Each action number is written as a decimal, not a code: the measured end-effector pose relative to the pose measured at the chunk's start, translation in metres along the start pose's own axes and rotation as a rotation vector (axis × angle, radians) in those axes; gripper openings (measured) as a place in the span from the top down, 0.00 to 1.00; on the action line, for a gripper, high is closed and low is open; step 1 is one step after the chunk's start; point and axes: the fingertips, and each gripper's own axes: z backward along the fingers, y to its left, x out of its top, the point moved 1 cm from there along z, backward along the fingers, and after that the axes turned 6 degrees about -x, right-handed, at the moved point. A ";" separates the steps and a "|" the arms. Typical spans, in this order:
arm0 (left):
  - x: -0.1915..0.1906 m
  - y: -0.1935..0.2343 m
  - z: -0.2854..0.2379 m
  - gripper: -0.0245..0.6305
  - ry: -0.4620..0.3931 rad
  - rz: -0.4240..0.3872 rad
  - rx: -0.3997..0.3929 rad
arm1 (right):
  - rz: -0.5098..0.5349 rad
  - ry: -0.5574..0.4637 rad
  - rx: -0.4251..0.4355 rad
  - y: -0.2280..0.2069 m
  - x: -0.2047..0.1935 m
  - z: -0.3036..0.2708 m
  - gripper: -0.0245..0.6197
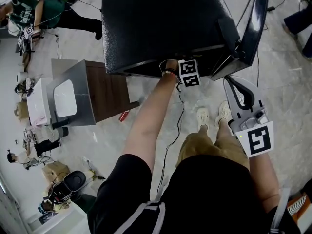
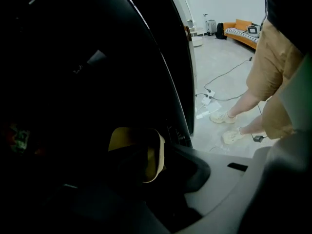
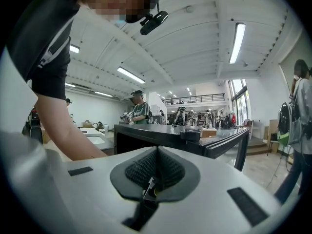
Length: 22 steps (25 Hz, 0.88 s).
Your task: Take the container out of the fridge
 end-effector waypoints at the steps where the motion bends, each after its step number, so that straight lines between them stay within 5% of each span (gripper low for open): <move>1: -0.003 -0.005 -0.004 0.78 0.009 -0.011 -0.013 | 0.000 0.006 -0.003 0.001 -0.002 0.001 0.91; 12: -0.002 -0.008 -0.057 0.79 0.042 -0.013 -0.084 | -0.012 0.037 -0.020 -0.014 -0.019 -0.003 0.91; 14: -0.002 -0.007 -0.059 0.89 0.054 -0.020 -0.071 | -0.016 0.044 -0.020 -0.014 -0.021 -0.001 0.91; 22: -0.002 -0.011 -0.054 0.91 0.057 0.000 -0.108 | -0.006 0.050 -0.015 -0.008 -0.027 -0.003 0.91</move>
